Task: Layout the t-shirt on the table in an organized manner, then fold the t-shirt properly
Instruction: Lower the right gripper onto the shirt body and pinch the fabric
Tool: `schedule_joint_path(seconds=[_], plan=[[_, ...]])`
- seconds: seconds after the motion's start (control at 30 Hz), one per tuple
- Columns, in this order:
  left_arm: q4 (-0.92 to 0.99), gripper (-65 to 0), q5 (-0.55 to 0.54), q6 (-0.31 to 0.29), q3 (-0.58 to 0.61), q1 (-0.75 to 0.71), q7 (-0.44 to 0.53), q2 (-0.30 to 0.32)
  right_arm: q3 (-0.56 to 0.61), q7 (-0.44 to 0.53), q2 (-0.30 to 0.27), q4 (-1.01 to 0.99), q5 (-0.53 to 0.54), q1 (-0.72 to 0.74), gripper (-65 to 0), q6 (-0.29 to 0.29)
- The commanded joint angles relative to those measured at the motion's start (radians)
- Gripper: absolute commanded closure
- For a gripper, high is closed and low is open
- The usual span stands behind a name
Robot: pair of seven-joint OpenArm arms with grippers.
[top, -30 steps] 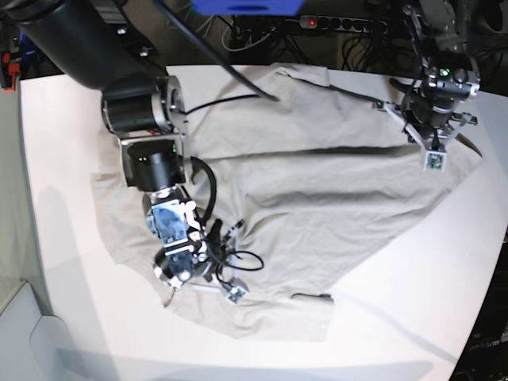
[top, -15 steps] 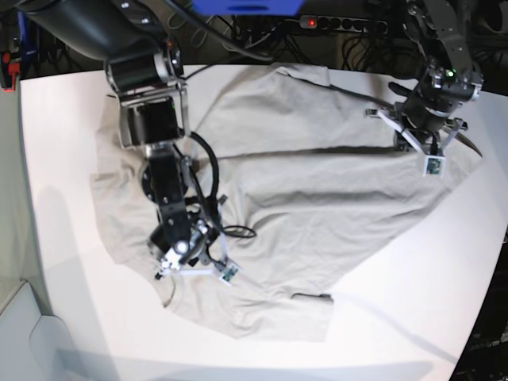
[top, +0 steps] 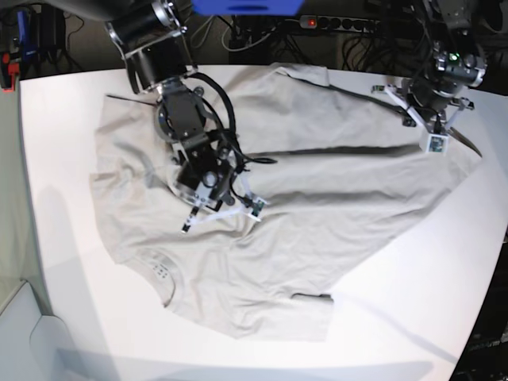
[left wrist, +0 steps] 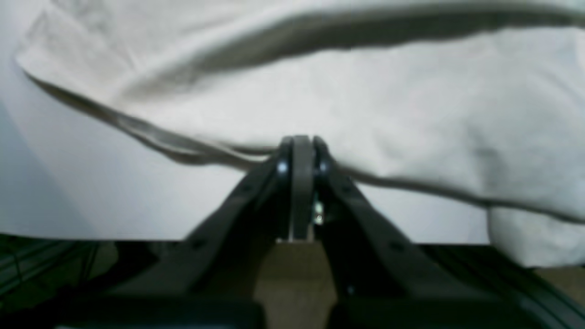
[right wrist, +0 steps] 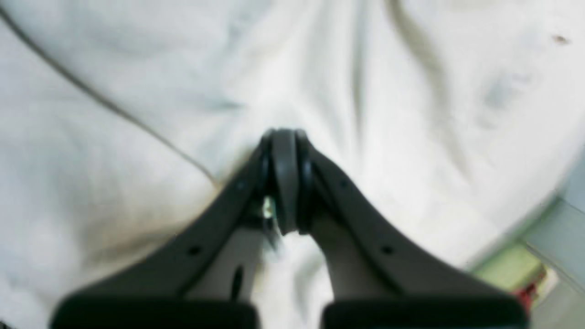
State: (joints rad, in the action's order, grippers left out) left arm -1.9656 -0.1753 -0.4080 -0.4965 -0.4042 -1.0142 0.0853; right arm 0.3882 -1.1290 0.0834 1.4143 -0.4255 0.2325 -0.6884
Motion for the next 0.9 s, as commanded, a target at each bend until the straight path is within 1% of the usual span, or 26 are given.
schedule_joint_path(seconds=[0.0,0.13,0.3,0.37,0.5,0.6,0.7,0.87], plan=[[-0.019,-0.1,-0.003,0.002,-0.003,-0.003,0.01,0.006,-0.001,0.017,0.014,-0.02,-0.003,0.018,0.0,-0.01],[-0.019,-0.1,-0.003,0.002,-0.003,-0.009,0.01,0.004,-0.004,0.085,0.014,-0.145,-0.003,0.054,0.0,-0.01],[-0.019,-0.1,-0.003,0.002,-0.003,-0.017,0.01,0.003,-0.09,0.2,0.028,-0.313,-0.002,0.13,0.0,-0.01],[-0.019,-0.1,-0.003,0.002,0.026,-0.011,0.01,-0.003,-0.125,0.255,0.028,-0.41,-0.002,0.189,0.0,-0.01],[-0.019,-0.1,-0.003,0.002,0.115,-0.014,0.01,-0.005,-0.212,0.326,0.034,-0.568,0.0,0.293,0.0,-0.01],[-0.019,-0.1,-0.003,0.002,0.19,-0.009,0.01,-0.04,-0.275,0.335,0.048,-0.629,0.0,0.351,0.0,-0.01],[-0.018,-0.1,-0.003,0.002,0.273,-0.006,0.01,-0.072,-0.278,0.333,0.051,-0.639,0.0,0.365,0.0,-0.01],[-0.018,-0.1,-0.003,0.01,0.401,-0.006,0.015,-0.074,-0.278,0.335,0.051,-0.64,0.0,0.361,0.0,-0.01]])
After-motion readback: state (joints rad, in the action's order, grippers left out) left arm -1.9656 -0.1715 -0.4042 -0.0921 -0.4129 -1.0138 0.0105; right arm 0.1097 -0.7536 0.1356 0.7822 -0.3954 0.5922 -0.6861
